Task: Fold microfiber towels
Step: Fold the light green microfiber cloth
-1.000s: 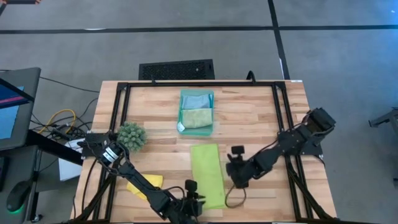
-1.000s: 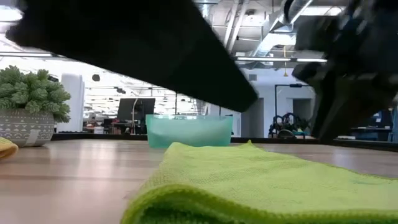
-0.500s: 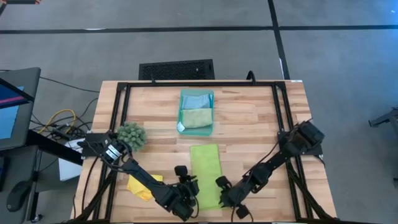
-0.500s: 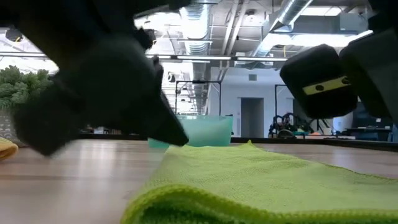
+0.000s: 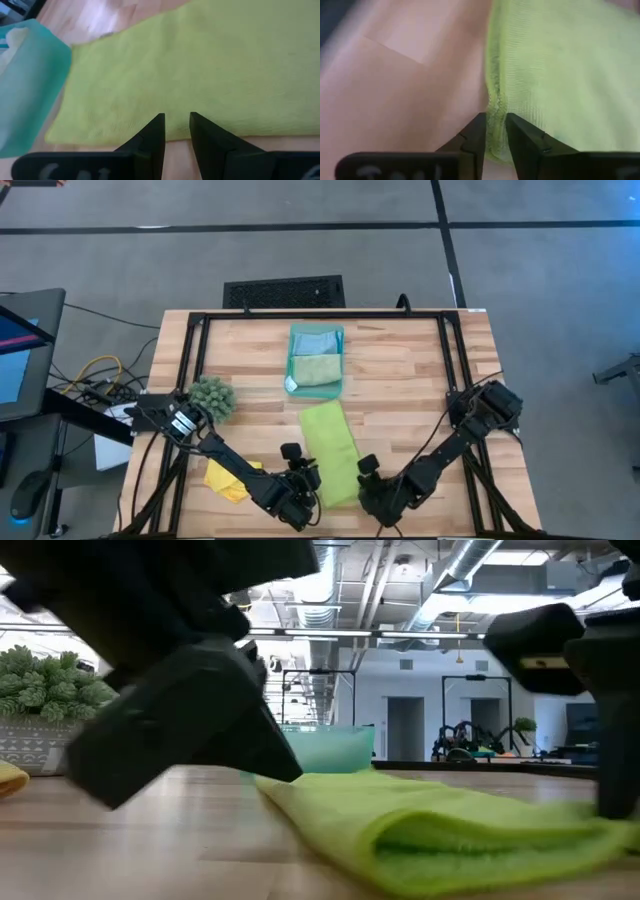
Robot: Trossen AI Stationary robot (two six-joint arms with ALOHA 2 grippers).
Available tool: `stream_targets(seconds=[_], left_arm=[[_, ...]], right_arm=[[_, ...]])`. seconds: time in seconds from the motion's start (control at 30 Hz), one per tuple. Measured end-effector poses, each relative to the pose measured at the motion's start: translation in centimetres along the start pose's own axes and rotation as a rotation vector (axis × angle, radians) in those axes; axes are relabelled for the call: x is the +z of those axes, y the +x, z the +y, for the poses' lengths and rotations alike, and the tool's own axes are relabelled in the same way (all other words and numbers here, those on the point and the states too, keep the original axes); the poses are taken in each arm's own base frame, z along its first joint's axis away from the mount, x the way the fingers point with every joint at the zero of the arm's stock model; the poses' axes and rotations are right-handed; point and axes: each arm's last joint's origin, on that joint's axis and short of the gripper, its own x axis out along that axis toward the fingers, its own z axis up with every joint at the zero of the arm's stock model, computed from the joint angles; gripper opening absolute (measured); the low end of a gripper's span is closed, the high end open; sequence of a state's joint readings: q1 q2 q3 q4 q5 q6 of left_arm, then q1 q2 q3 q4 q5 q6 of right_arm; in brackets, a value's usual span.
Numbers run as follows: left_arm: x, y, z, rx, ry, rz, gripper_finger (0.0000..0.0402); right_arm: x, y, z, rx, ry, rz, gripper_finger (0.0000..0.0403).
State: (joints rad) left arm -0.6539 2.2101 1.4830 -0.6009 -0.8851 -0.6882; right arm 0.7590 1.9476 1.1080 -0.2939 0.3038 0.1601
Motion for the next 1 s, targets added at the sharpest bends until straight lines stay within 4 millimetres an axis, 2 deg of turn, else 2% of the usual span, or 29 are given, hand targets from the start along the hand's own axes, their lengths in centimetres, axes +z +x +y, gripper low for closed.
stream_targets(seconds=[0.1, 0.2, 0.3, 0.43, 0.53, 0.77, 1.0], left_arm=[[0.3, 0.4, 0.2, 0.004, -0.001, -0.003, 0.0082], [0.4, 0.5, 0.3, 0.005, 0.001, -0.005, 0.0082], [0.4, 0.5, 0.3, 0.005, 0.006, -0.003, 0.0082], [0.4, 0.5, 0.3, 0.006, 0.016, -0.002, 0.0082], [0.4, 0.5, 0.3, 0.006, 0.031, -0.003, 0.0082], [0.6, 0.8, 0.4, 0.015, 0.066, -0.008, 0.0082], [0.8, 1.4, 0.9, 0.026, 0.072, 0.0, 0.0082]], right_arm=[[-0.6, -0.4, 0.6, -0.106, -0.002, 0.029, 0.009], [-0.5, -1.3, 1.5, -0.061, -0.026, 0.047, 0.0081], [-0.3, -3.0, 2.2, -0.017, -0.032, 0.056, 0.0077], [0.0, -4.3, 2.1, -0.037, 0.038, 0.016, 0.0076], [-0.1, -4.0, 2.0, -0.054, 0.062, 0.013, 0.0078], [-1.1, -1.4, 2.2, -0.089, 0.019, 0.093, 0.0113], [-1.0, -1.7, 1.8, -0.108, 0.029, 0.094, 0.0124]])
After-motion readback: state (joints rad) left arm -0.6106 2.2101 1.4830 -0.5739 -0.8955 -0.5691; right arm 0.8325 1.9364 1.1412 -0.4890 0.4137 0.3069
